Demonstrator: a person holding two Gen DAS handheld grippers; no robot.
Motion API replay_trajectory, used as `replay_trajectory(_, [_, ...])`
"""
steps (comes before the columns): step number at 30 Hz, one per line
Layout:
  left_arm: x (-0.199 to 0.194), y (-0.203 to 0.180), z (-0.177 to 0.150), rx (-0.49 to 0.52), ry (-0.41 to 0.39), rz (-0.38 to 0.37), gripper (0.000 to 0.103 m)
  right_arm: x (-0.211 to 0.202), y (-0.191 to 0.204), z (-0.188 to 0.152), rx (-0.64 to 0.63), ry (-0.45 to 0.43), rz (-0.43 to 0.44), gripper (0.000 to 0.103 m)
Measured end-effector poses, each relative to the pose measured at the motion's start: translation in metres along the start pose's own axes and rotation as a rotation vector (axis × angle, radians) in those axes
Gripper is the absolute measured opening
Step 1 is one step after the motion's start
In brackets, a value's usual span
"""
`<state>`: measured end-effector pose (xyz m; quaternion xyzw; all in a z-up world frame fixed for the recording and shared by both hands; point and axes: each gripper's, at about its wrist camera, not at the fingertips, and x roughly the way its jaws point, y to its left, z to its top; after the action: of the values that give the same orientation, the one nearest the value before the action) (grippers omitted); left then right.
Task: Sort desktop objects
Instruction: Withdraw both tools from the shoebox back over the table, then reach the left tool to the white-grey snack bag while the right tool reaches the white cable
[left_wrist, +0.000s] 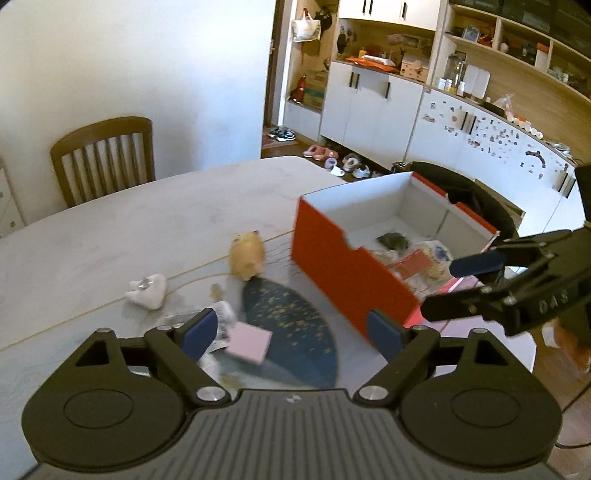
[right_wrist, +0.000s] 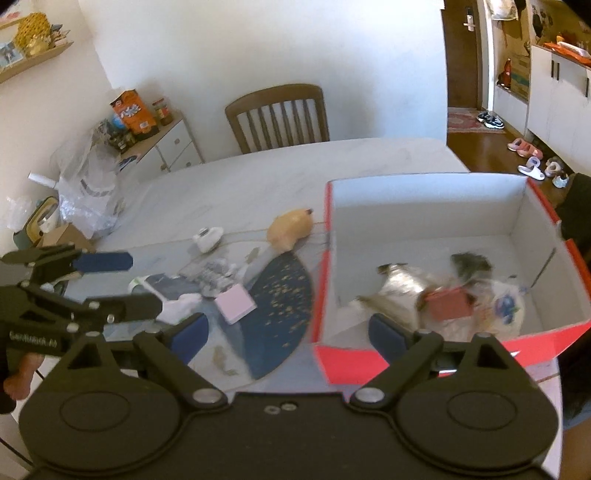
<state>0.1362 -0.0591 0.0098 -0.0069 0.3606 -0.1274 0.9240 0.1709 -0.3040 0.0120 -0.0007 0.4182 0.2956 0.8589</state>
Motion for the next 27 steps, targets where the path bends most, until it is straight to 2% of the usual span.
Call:
replay_trajectory(4, [-0.004,0.017,-0.007,0.001,0.003,0.011,0.09,0.007,0.024,-0.009,-0.027,0.004,-0.006,0.094])
replay_trajectory(5, [-0.004,0.021,-0.009,-0.001,0.004,0.01,0.094,0.009,0.029,-0.011,-0.032,0.005,-0.006,0.095])
replay_trajectory(6, [-0.004,0.024,-0.01,-0.002,0.005,0.008,0.103,0.011,0.034,-0.013,-0.035,0.005,-0.006,0.096])
replay_trajectory(20, [-0.007,0.073,-0.022,-0.002,-0.007,0.035,0.103,0.036,0.09,-0.042,-0.057,0.011,-0.029,0.098])
replay_trajectory(27, [0.008,0.103,-0.029,-0.036,0.038,0.042,0.103,0.056,0.116,-0.052,-0.071,0.013,-0.019,0.098])
